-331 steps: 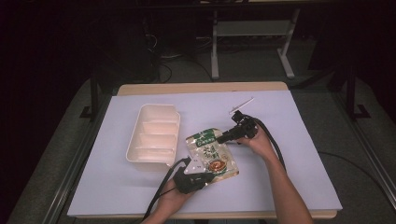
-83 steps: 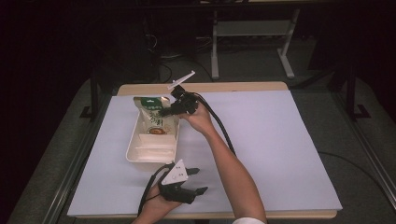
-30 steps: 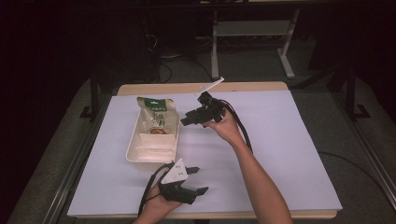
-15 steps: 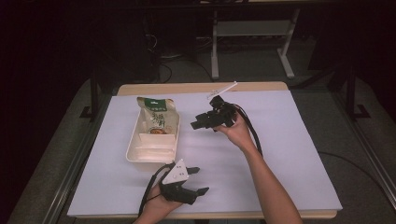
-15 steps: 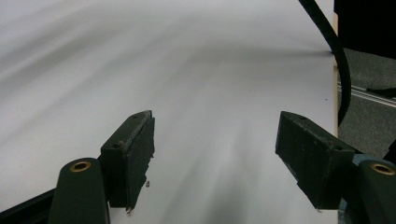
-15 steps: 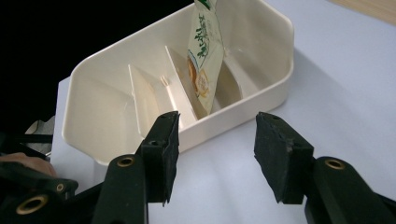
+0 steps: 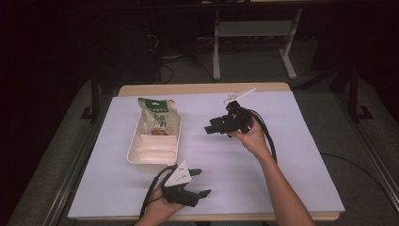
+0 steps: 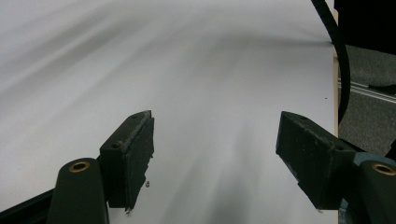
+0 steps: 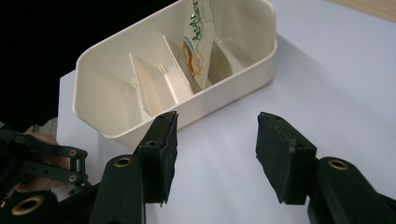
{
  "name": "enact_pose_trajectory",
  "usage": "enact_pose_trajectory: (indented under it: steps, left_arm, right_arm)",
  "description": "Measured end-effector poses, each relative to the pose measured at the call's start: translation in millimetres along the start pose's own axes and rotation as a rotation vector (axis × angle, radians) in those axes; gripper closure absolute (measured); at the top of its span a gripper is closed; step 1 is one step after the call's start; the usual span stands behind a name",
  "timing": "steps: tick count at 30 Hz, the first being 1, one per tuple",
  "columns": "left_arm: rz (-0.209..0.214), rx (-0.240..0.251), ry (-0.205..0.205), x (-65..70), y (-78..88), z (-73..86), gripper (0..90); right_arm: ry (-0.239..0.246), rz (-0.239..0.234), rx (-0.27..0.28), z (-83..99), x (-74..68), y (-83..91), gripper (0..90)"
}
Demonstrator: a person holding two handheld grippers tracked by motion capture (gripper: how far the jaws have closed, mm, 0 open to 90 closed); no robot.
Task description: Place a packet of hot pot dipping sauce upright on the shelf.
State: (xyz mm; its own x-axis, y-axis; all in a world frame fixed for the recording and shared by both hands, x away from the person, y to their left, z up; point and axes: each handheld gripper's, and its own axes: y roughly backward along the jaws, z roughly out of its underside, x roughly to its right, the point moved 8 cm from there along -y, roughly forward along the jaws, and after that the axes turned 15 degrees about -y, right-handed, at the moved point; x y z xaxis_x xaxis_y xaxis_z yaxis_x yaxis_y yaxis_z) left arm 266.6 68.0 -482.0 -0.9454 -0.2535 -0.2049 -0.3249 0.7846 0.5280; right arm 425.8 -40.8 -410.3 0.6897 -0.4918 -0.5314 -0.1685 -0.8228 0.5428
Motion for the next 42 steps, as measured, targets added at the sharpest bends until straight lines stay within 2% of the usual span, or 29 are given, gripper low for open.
enact_pose_trajectory:
  steps: [16,42]
  left_arm:
    - [0.002,0.004,0.011,-1.2,0.4,0.4,26.4]
    - [-0.006,0.000,0.015,-2.9,0.4,2.2,25.7]
  right_arm:
    - [-0.022,0.009,0.003,28.1,5.2,26.4,44.4]
    - [-0.055,0.043,0.049,70.8,9.5,71.5,42.8]
